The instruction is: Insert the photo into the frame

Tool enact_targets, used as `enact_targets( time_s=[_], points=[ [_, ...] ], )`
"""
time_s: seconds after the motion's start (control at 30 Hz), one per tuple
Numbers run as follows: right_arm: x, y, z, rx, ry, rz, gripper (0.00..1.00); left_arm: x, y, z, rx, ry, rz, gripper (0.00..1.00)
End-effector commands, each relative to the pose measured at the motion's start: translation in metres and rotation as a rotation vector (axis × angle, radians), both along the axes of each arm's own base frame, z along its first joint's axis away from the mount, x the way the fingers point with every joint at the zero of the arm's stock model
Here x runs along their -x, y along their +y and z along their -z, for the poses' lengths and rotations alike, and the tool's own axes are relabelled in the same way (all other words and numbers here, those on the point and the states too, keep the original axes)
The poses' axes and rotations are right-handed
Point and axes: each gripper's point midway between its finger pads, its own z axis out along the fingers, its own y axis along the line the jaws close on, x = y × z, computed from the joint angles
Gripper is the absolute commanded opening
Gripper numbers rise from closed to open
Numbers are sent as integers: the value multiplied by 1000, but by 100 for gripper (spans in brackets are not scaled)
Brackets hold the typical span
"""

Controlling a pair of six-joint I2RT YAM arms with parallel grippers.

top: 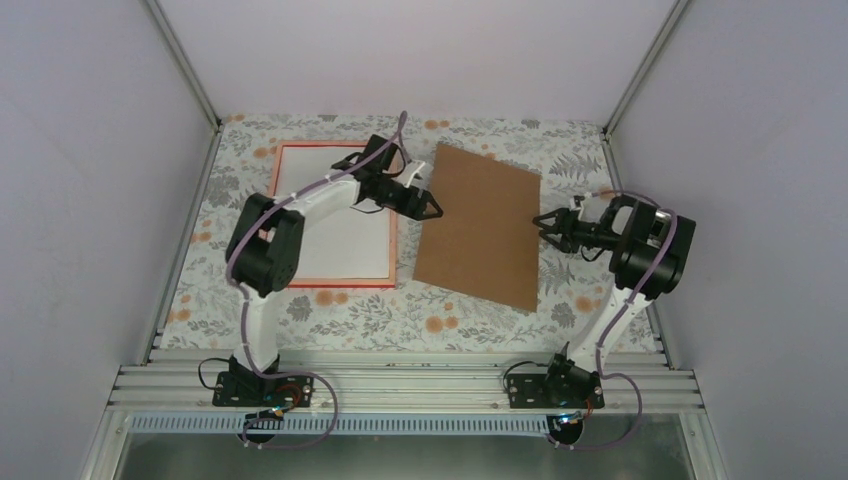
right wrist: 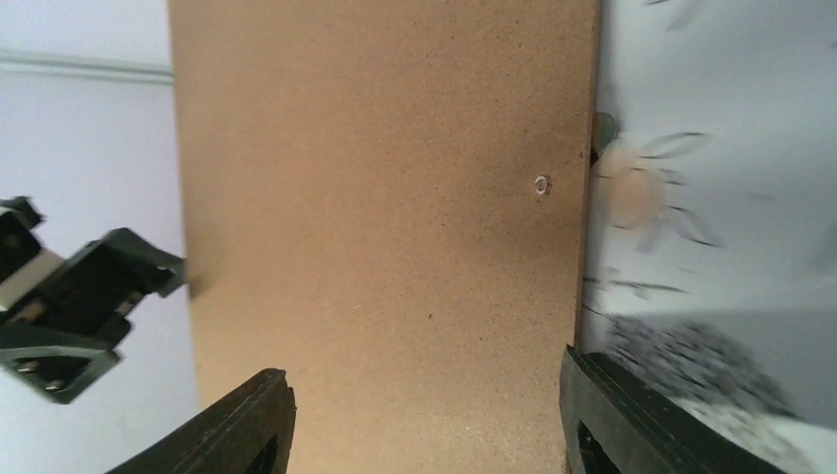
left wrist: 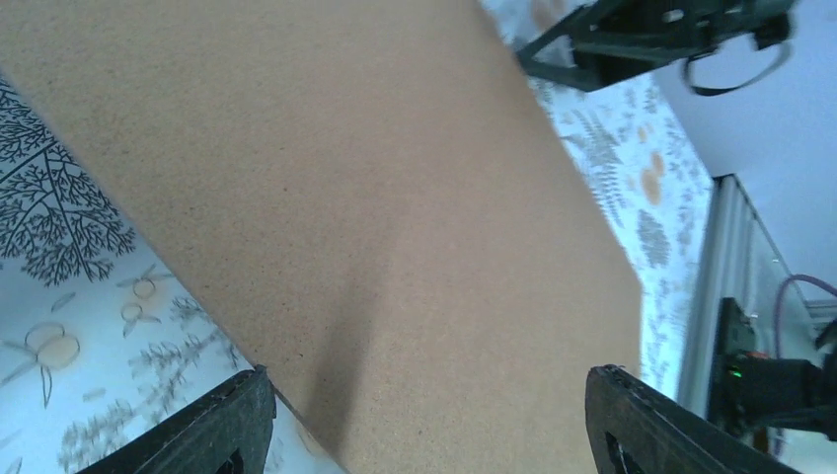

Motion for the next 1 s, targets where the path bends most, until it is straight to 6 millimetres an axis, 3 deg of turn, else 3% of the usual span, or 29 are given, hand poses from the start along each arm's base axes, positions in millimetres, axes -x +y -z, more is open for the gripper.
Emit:
enact_targets(
  time_s=[0.0, 0.13, 0.27, 0.57, 0.77, 0.97],
  points=[
    [23, 64, 28, -18, 107, -160, 68, 27, -2, -47, 150, -51, 91, 78],
    [18, 90, 23, -30, 83, -219, 68, 14, 45, -27, 99, -13, -15, 78],
    [14, 104, 28, -19, 90, -243, 68, 10, 72, -16, 52, 1, -51, 78],
    [15, 85, 54, 162, 146, -222, 63, -11, 142, 27, -65, 81, -263, 78],
    [15, 77, 46, 258, 101, -239, 56, -1, 139, 33, -38, 135, -238, 77],
    [18, 88, 26, 287, 13, -278, 48, 9, 133, 41, -12, 178, -216, 70]
  ],
)
